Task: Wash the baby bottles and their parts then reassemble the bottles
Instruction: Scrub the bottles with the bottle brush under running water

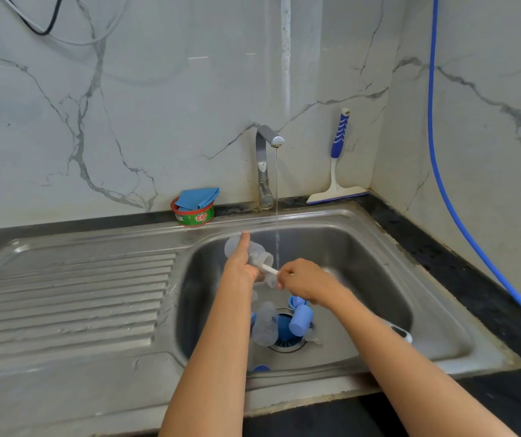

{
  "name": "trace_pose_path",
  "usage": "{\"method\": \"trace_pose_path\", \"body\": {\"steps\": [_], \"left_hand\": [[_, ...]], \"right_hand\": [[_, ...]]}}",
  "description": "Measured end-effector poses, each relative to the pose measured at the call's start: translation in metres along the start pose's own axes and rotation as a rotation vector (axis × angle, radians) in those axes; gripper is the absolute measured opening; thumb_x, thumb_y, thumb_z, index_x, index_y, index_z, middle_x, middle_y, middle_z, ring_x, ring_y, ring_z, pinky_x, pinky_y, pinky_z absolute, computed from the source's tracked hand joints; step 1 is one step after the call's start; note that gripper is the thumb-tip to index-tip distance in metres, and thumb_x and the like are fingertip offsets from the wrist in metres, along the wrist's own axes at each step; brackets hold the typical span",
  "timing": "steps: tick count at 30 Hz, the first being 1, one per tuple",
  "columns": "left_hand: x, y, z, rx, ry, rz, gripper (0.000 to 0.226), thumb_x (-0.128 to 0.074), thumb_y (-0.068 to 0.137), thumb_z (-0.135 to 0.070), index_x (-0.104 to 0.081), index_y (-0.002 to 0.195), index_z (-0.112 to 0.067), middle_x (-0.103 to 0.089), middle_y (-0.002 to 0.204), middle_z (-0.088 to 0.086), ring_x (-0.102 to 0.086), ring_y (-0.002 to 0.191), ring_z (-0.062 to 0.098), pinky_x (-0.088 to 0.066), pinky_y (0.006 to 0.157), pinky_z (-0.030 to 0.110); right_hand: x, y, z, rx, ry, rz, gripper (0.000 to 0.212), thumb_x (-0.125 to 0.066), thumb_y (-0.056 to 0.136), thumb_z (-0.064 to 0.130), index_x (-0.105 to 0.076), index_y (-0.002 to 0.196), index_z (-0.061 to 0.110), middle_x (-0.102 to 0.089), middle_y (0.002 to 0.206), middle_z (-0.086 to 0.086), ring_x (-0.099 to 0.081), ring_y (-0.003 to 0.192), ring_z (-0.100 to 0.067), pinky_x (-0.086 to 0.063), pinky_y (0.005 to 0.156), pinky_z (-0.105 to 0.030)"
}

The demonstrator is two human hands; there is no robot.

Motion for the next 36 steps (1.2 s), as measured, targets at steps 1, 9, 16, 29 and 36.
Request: {"method": "trace_pose_path", "body": {"steps": [1,9,16,29,36], "left_hand": [[0.004,0.001,0.003,-0.013,0.028,0.008,0.081,-0.076,0.074,-0.050,-0.037,0.135,-0.011,-0.050,0.126,0.017,-0.050,0.113,0.036,-0.047,0.080,0.053],[0.006,0.002,0.009,-0.090,-0.149,0.121,0.069,-0.071,0.082,-0.044,-0.041,0.131,-0.008,-0.058,0.113,0.016,-0.061,0.095,0.026,-0.054,0.078,0.039],[-0.001,0.005,-0.005,-0.218,-0.125,0.196,0.056,-0.058,0.093,-0.019,-0.036,0.143,-0.006,-0.047,0.136,0.025,-0.053,0.120,0.034,-0.050,0.091,0.049],[-0.002,-0.009,0.008,-0.139,-0.083,0.190,0.052,-0.073,0.083,-0.025,-0.049,0.124,-0.005,-0.060,0.104,0.014,-0.060,0.088,0.023,-0.053,0.072,0.035],[-0.009,-0.007,0.002,-0.312,-0.039,0.183,0.048,-0.055,0.095,-0.020,-0.038,0.138,-0.006,-0.055,0.107,0.014,-0.058,0.091,0.024,-0.051,0.087,0.043]], "right_hand": [[0.000,-0.002,-0.003,-0.050,0.154,0.084,0.020,-0.045,0.091,0.018,-0.065,0.092,0.014,-0.044,0.060,0.000,-0.033,0.044,-0.012,-0.029,0.040,-0.021],[-0.013,0.002,-0.010,-0.262,0.296,0.297,0.014,-0.045,0.089,0.015,-0.058,0.088,0.013,-0.034,0.051,0.003,-0.023,0.040,-0.010,-0.020,0.036,-0.018],[-0.009,0.003,-0.001,-0.062,-0.315,-0.240,0.022,-0.035,0.098,0.022,-0.057,0.100,0.017,-0.059,0.092,-0.005,-0.051,0.074,-0.022,-0.039,0.061,-0.030],[-0.013,0.000,-0.006,-0.181,0.274,0.273,0.011,-0.039,0.090,0.016,-0.049,0.086,0.014,-0.034,0.054,0.003,-0.024,0.040,-0.009,-0.020,0.036,-0.017],[-0.008,0.009,-0.004,-0.047,-0.222,-0.137,0.022,-0.035,0.097,0.020,-0.050,0.083,0.014,-0.051,0.078,-0.003,-0.050,0.067,-0.019,-0.040,0.058,-0.030]]}}
Point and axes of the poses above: each hand's wrist, its own y-axis towards the middle knuckle, its own x-axis out of the back of the hand, z = x × y, the point moved 4 cm from there along y, towards the middle knuckle
